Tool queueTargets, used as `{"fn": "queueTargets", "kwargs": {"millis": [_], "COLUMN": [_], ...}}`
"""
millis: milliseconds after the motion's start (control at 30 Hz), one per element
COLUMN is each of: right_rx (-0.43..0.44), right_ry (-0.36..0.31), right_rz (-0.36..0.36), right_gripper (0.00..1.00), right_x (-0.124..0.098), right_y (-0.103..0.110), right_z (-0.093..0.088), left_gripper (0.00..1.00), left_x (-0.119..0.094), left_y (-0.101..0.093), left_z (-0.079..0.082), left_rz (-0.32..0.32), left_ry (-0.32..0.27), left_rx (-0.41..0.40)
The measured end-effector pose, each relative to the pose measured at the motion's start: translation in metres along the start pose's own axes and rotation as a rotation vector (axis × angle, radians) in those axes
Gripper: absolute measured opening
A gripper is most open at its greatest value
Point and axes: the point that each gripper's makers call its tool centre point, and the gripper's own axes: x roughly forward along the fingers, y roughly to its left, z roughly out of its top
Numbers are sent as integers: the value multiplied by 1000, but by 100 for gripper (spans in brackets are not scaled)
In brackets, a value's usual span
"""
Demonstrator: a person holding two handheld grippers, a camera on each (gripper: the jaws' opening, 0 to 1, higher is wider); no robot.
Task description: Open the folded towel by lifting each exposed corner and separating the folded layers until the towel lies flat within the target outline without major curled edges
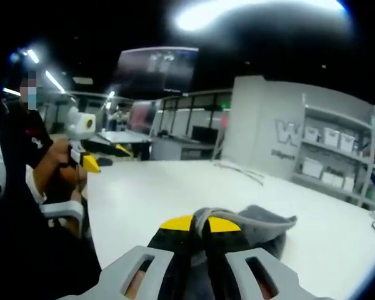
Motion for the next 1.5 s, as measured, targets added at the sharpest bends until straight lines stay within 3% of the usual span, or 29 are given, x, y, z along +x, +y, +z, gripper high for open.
{"fn": "queueTargets", "kwargs": {"millis": [400,567,600,633,667,700,800,1000,1067,1133,1267,1500], "right_rx": [-43,-55,-60,-62,-63,-63,-67,-76,-74,-69,-66,-84], "right_ry": [-23,-32,-34,-35,-35,-35,-38,-39,-41,-44,-37,-36], "right_rz": [15,20,18,18,19,19,23,28,32,37,47,60], "right_gripper": [3,3,3,3,3,3,3,3,3,3,3,3], "right_x": [4,8,9,10,10,10,12,16,18,20,25,29], "right_y": [9,14,15,15,15,16,18,23,24,25,28,34], "right_z": [7,8,9,9,9,9,10,9,10,9,7,10], "left_gripper": [89,88,87,85,84,83,88,89,88,89,93,91], "left_x": [10,15,16,14,12,11,12,13,11,10,16,18], "left_y": [-10,-14,-12,-4,-3,-5,-15,-10,-9,-14,-23,-25], "left_z": [8,5,7,22,28,28,28,26,35,36,26,19], "left_rz": [-64,-69,-55,4,17,9,-60,-26,6,2,-11,-23], "left_ry": [-98,-100,-115,-215,-256,-262,-248,-246,-302,-310,-257,-271], "left_rx": [-19,-17,-14,6,13,6,-49,-12,14,21,67,-16]}}
